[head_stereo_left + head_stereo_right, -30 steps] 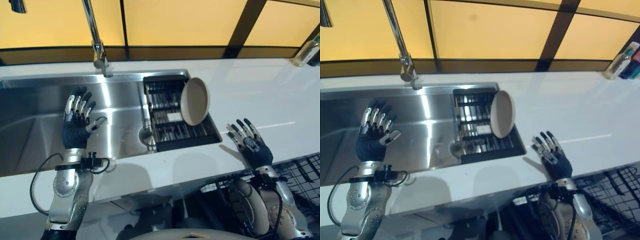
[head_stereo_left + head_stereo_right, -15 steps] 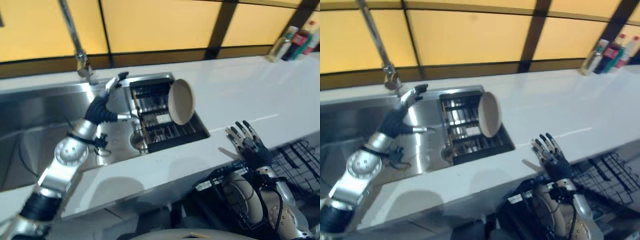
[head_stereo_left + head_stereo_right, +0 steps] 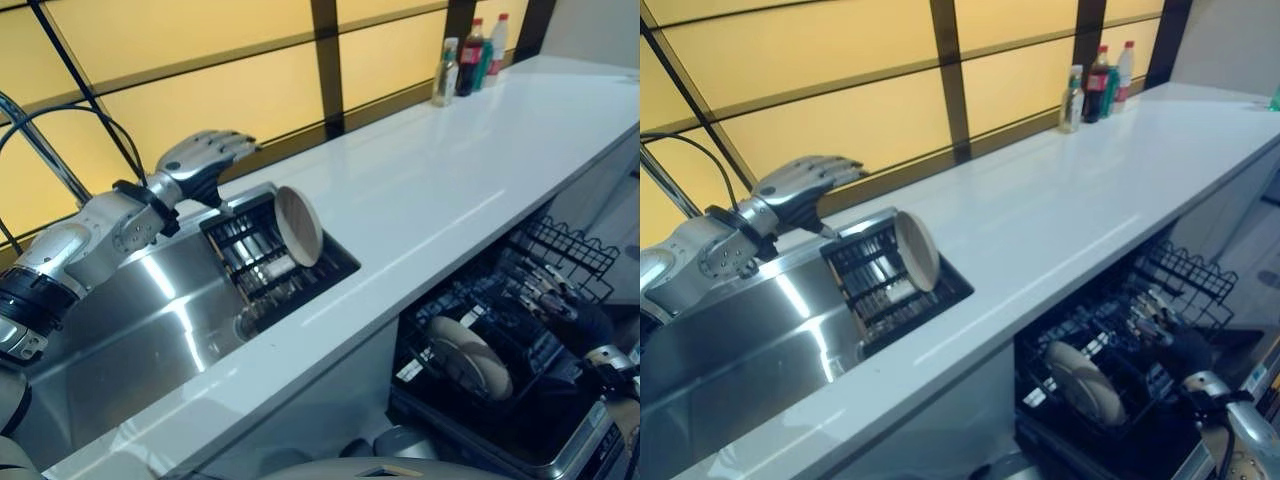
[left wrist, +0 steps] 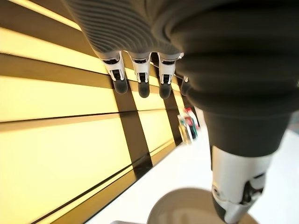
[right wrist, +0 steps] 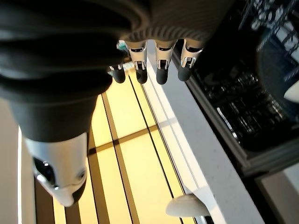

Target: Pick up plates and place into dishwasher.

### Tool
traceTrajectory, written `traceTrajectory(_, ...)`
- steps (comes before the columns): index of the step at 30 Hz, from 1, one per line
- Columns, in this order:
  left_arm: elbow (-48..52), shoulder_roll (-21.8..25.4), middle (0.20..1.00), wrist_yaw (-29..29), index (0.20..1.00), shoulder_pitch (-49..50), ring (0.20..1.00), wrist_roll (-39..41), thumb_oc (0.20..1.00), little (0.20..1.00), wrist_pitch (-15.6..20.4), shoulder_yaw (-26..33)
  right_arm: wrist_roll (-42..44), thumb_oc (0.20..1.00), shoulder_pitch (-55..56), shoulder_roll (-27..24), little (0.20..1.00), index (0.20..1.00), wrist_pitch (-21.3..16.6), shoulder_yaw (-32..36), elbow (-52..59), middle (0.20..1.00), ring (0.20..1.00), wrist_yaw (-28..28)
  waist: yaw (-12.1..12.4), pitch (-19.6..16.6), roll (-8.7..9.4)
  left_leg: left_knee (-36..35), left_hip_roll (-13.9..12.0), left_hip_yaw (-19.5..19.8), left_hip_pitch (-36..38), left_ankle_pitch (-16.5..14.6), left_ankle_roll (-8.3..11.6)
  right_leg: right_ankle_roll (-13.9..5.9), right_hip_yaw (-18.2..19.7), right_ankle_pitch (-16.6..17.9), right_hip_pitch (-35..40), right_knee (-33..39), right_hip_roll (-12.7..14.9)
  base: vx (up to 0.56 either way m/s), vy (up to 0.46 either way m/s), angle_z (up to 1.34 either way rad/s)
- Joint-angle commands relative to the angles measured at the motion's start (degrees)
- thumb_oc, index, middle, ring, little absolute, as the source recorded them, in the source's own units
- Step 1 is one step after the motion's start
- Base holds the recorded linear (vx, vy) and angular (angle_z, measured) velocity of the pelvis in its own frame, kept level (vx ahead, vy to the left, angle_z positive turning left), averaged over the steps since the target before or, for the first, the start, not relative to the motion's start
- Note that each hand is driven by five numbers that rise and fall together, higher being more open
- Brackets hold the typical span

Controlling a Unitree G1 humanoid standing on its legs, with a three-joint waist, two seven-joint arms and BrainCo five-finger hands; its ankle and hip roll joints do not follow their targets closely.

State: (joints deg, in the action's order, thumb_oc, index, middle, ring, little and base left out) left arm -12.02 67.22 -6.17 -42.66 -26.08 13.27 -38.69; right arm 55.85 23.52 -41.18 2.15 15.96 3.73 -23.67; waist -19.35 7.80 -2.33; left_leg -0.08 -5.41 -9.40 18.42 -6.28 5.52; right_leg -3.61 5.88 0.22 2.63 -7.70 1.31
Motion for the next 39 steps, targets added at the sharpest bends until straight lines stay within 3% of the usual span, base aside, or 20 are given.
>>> traceTrajectory(1,-0.3,3.34,1.0,-3.34,1.0,-0.64,1.0,-3.41,1.0,1.0,1.56,-0.69,2.33,1.0,2.54,-2.19,1.0,1.0,-3.12,2.36,1.3,1.0,1.0,-2.94,0.91,-3.62,2.69,5.5,-0.35,1.42,-10.37,5.65,-1.8,-6.85,-0.89,-0.34,-1.45,-2.23,3.2,0.12,-0.116,-0.05)
traceTrajectory(9,-5.31,1.39,1.0,-4.07,1.0,5.89,1.0,-5.02,1.0,1.0,6.06,-0.97,2.88,1.0,8.98,-1.32,1.0,1.0,-1.56,5.95,0.65,1.0,1.0,-6.91,0.87,-4.57,5.44,8.01,-1.57,0.41,-9.87,6.03,-1.91,-7.78,-1.17,0.85,0.44,-2.64,3.31,0.15,-0.128,-0.07)
traceTrajectory(11,-5.65,1.8,1.0,-4.94,1.0,8.34,1.0,-5.78,1.0,1.0,8.36,1.44,2.5,1.0,9.68,-0.58,1.0,1.0,-1.43,6.45,0.34,1.0,1.0,-8.05,1.15,-4.2,6.0,8.8,-1.98,0.32,-9.86,5.79,-1.91,-7.91,-1.65,0.91,0.66,-2.83,3.46,0.05,-0.094,-0.03)
traceTrajectory(16,-2.7,2.75,1.0,-6.48,1.0,13.42,1.0,-1.95,1.0,1.0,8.13,6.48,2.76,1.0,11.33,0.46,1.0,1.0,-1.11,7.3,0.71,1.0,1.0,-9.58,1.78,-4.03,6.38,8.94,-2.26,0.7,-10.22,6.33,-1.71,-7.79,-2.19,1.03,1.01,-2.63,3.39,0.02,-0.007,-0.05)
traceTrajectory(22,-1.86,2.96,1.0,-7.05,1.0,19.98,1.0,-6.77,1.0,1.0,11.17,13.55,1.78,1.0,12.31,1.25,1.0,1.0,-0.57,7.41,0.44,1.0,1.0,-10.51,2.76,-4.85,7.46,9.43,-3.01,0.71,-10.5,7.01,-1.42,-7.62,-3.18,1.4,1.97,-2.29,3.6,0.04,-0.018,-0.01)
traceTrajectory(27,-2.27,3.01,1.0,-6.8,1.0,25.05,1.0,-6.28,1.0,1.0,13.67,19.14,2.04,1.0,12.72,1.98,1.0,1.0,0.44,7.56,-0.84,1.0,1.0,-11.52,3.6,-5.48,8.77,10.01,-3.48,0.59,-10.25,7.09,-1.27,-7.61,-3.82,1.84,2.74,-2.01,3.56,0.03,-0.063,0.04)
traceTrajectory(39,0.62,-2.37,1.0,-9.53,1.0,37.73,1.0,-5.14,1.0,1.0,16.39,30.15,0.86,1.0,13.86,2.27,1.0,1.0,0.85,9.1,-0.8,1.0,1.0,-13.55,4.78,-5.71,7.19,9.36,-3.08,0.84,-9.48,8.05,-1.22,-7.27,-4.6,1.11,3.82,-2.19,4.37,0.01,0.064,0.01)
